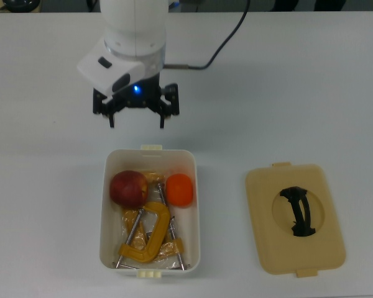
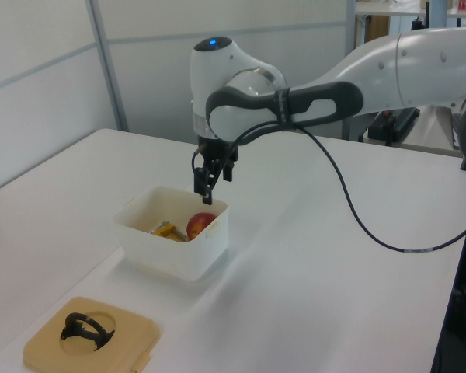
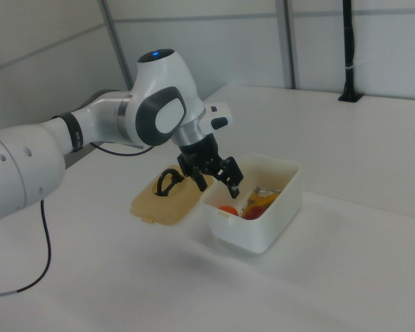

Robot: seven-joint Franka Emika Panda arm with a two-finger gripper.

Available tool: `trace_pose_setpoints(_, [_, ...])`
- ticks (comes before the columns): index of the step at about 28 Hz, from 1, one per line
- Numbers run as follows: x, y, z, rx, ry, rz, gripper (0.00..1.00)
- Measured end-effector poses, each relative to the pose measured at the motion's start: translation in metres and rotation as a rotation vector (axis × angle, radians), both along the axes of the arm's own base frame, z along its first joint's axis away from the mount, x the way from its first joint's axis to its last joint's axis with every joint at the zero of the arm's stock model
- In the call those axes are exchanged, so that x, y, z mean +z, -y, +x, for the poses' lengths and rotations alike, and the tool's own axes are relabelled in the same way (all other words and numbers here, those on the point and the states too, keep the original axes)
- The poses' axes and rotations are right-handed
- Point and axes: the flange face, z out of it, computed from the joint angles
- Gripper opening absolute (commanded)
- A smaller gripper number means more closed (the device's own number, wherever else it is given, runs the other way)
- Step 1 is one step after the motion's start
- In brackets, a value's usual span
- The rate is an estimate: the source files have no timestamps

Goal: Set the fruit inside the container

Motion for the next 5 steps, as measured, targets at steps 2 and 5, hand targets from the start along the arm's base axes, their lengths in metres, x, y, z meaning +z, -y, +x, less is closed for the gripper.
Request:
trace_pose_setpoints(2, [0.007, 0.003, -0.008, 0.011, -0.035, -0.007, 1.0])
trace_pose_setpoints(5, [0.015, 0.009, -0.022, 0.04, -0.108, -0.017, 1.0])
